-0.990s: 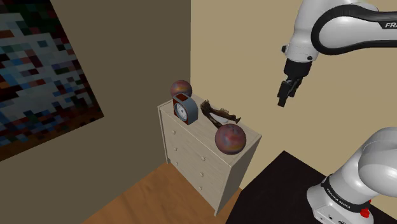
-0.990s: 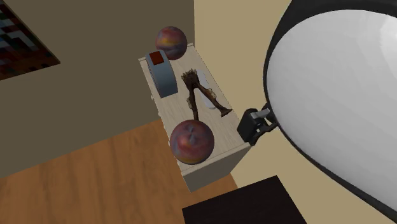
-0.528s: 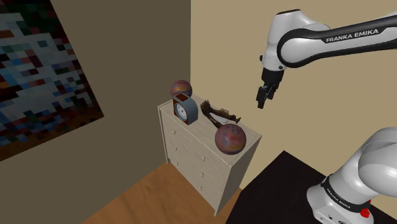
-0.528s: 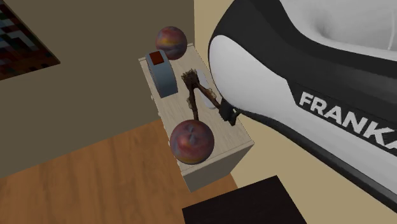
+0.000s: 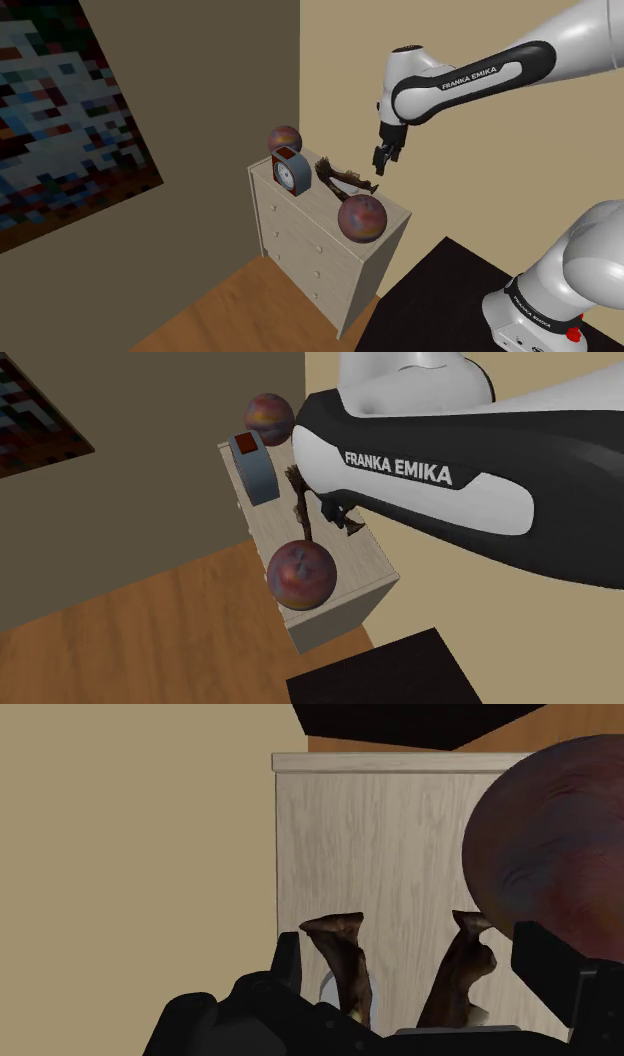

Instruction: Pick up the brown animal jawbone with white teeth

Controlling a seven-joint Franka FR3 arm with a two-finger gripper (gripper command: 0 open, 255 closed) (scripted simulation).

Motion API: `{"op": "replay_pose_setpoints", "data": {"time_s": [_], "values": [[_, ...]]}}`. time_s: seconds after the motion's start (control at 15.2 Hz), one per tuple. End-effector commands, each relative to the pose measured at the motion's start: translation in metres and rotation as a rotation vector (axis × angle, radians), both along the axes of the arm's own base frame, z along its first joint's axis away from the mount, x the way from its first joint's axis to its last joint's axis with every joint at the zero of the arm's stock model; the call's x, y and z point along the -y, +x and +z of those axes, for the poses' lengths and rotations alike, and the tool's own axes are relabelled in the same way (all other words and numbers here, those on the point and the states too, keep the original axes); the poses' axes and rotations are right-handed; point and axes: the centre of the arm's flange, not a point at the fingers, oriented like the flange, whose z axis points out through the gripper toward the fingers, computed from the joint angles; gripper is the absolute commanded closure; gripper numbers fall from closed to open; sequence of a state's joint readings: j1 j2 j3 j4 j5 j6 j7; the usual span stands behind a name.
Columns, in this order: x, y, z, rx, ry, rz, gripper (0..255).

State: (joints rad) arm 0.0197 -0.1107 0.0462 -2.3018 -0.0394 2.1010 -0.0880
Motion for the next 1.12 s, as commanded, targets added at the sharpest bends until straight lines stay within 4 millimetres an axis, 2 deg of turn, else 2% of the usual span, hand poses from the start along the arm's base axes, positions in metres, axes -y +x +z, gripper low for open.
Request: {"op": "replay_pose_setpoints", "data": {"time_s": [0.0,0.59,1.06], "values": [[0.001,0.020,-0.017,0.003,-0.002,0.009,0],[-0.006,0.110,-0.092,0.012,-0.013,0.051,0],[-0.006,0.114,-0.126,0.013,-0.013,0.053,0]]}}
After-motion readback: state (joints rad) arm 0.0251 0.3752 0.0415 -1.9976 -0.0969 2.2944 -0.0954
